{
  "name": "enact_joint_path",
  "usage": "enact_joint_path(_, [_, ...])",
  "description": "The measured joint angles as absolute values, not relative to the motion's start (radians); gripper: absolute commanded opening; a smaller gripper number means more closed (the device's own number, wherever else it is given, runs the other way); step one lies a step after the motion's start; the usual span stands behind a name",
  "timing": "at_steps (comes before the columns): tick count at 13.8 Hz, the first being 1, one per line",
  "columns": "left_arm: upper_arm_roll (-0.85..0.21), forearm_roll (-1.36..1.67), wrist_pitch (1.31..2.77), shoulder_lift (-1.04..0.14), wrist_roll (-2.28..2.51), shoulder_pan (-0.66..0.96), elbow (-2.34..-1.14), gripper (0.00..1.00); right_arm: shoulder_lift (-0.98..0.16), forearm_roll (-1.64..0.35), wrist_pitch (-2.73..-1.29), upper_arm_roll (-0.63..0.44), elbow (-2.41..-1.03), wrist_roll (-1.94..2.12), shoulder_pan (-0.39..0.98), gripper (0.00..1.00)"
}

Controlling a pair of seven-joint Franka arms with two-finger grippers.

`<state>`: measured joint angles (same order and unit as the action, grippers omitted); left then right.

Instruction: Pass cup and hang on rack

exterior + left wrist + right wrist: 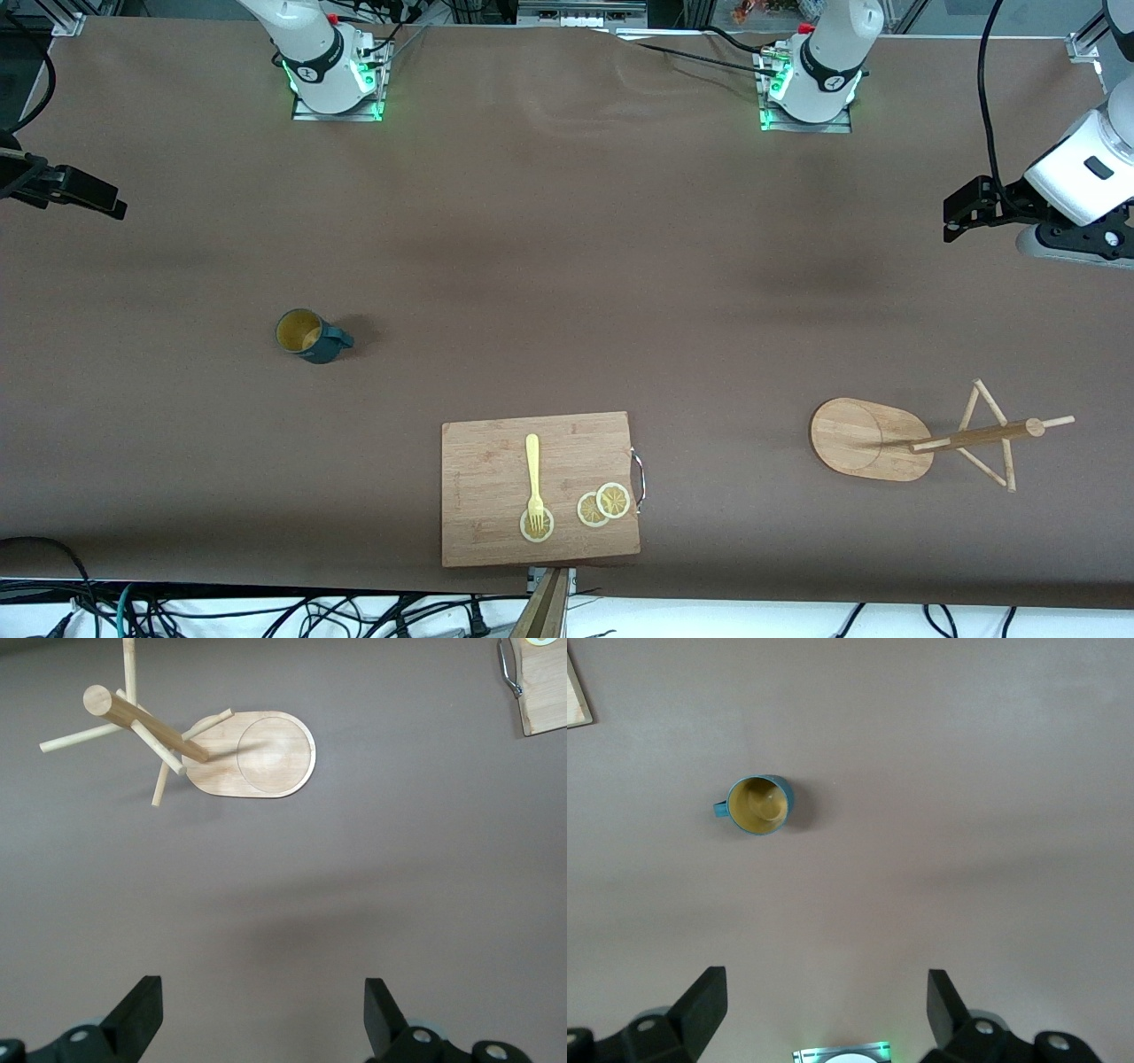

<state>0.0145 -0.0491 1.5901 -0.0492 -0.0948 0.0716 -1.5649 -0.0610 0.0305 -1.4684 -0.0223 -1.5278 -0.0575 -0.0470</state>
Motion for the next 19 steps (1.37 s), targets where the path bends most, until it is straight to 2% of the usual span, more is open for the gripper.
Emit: enact_joint_path(19, [0.014, -0.049, 1.590, -0.049, -0.095, 0.071, -1.565, 1.00, -0.081, 0.031, -1.468, -0.022, -1.528, -0.034, -0.051, 1.00])
